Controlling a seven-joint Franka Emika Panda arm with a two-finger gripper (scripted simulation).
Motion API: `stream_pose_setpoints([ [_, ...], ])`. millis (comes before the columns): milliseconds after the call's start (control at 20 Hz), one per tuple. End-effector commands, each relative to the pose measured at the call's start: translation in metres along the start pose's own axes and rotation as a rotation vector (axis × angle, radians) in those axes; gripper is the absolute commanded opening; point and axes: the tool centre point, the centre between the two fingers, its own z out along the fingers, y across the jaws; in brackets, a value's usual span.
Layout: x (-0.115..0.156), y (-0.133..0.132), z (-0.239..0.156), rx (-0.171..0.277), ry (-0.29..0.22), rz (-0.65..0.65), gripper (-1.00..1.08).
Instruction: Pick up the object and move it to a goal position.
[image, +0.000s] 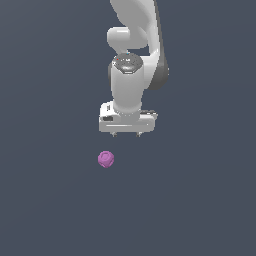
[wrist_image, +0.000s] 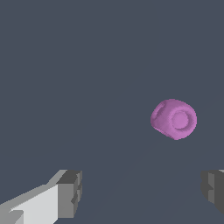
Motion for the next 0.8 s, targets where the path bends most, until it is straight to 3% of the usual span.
stream_pose_setpoints([
  [0, 0.0, 0.0, 0.0, 0.0, 0.0, 0.0, 1.0],
  [750, 0.006, -0.012, -0.017, -0.019, 0.022, -0.048, 1.0],
])
